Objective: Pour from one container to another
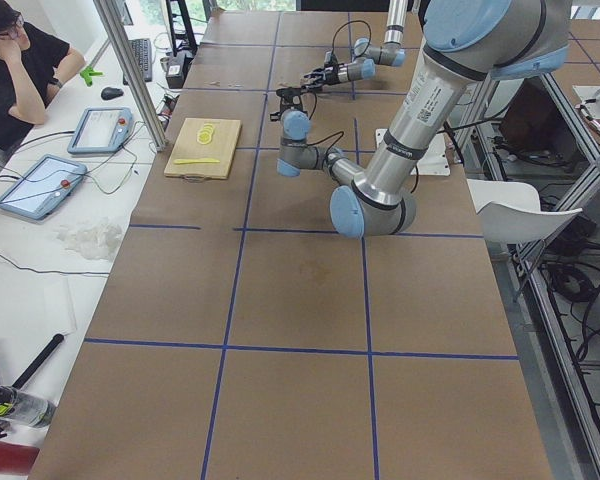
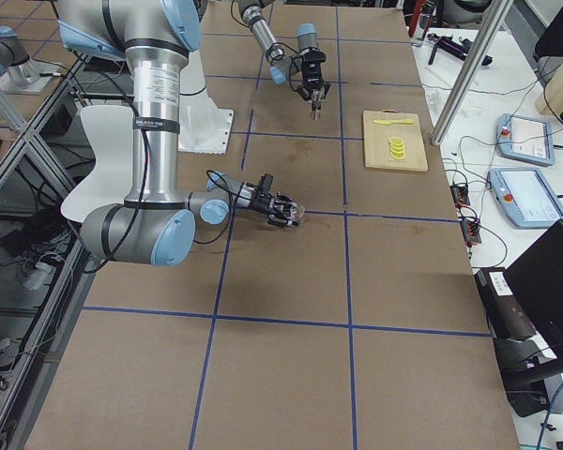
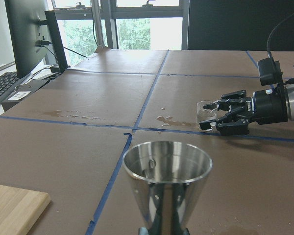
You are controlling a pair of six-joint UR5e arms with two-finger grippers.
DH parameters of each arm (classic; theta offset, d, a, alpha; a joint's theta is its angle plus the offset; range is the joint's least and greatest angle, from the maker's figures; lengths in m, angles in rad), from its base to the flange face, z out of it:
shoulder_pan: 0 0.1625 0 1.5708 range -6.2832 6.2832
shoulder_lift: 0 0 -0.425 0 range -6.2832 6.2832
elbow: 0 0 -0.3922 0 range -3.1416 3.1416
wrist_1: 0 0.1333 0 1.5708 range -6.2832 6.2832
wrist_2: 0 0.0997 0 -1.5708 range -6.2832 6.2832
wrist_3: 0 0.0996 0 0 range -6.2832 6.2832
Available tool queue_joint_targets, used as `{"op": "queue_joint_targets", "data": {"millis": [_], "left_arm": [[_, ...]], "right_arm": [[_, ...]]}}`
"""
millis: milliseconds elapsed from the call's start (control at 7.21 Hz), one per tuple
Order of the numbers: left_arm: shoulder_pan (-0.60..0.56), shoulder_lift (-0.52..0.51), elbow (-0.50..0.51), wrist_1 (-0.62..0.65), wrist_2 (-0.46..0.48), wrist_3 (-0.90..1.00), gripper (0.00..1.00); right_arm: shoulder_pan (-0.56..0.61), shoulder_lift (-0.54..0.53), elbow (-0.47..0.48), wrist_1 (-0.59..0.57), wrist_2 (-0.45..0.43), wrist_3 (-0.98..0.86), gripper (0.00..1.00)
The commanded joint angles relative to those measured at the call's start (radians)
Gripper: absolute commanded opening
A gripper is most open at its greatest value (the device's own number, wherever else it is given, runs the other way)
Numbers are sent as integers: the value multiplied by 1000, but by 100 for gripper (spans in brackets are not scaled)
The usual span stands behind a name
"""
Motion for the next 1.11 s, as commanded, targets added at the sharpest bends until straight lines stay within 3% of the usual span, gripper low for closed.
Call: {"op": "queue_joint_targets", "data": {"millis": [0, 139, 555, 832, 971], "left_arm": [[0, 0, -1, -1, 0, 0, 0], [0, 0, -1, -1, 0, 0, 0], [0, 0, -1, -1, 0, 0, 0], [-2, 0, -1, -3, 0, 0, 0], [-2, 0, -1, -3, 0, 0, 0]], "right_arm": [[0, 0, 0, 2, 0, -1, 7], [0, 0, 1, 2, 0, -3, 1], [4, 0, 12, 5, 0, -21, 0], [4, -1, 75, 5, -3, -35, 0], [6, -2, 81, 5, -67, -140, 0]]}}
